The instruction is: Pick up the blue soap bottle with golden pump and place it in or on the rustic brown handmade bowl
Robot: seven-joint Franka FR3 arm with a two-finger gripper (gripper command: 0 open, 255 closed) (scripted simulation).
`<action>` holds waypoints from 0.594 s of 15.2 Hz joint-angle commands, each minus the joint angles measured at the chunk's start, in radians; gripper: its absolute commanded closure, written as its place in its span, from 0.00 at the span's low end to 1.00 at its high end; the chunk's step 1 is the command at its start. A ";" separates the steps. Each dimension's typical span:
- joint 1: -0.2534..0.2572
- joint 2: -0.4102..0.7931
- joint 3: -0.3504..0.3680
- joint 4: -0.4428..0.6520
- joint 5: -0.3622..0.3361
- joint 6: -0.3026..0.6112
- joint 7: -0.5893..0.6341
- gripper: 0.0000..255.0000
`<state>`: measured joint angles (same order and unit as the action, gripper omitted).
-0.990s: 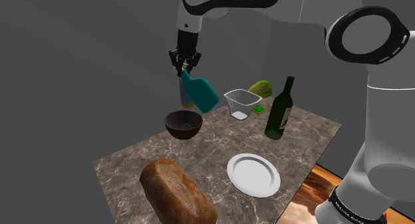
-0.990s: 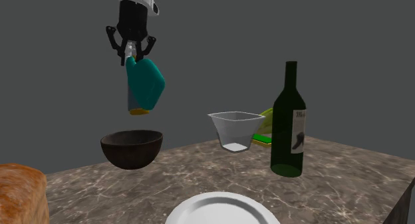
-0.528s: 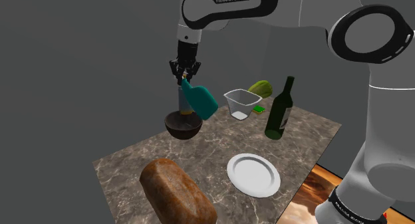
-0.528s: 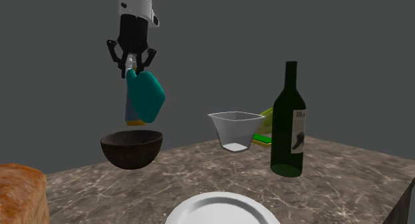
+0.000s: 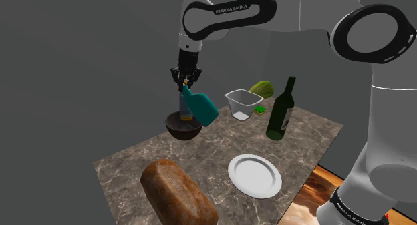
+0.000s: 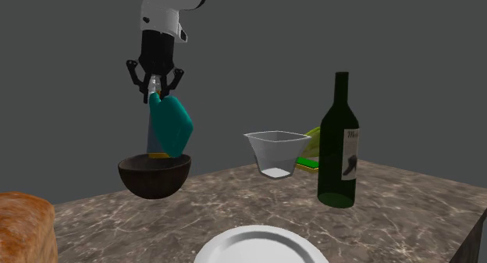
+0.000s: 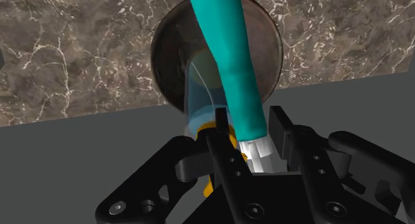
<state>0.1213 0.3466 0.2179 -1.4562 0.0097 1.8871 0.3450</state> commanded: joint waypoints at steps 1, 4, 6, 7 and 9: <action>0.000 0.000 0.000 -0.001 0.000 0.001 0.000 1.00; 0.000 0.000 0.000 -0.001 0.000 0.001 0.000 1.00; 0.000 -0.001 0.000 -0.001 0.000 0.001 0.000 0.00; 0.000 -0.001 0.000 -0.001 0.000 0.001 0.000 0.00; 0.000 -0.001 0.000 -0.001 0.000 0.001 0.000 0.00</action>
<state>0.1213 0.3460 0.2179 -1.4571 0.0098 1.8881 0.3450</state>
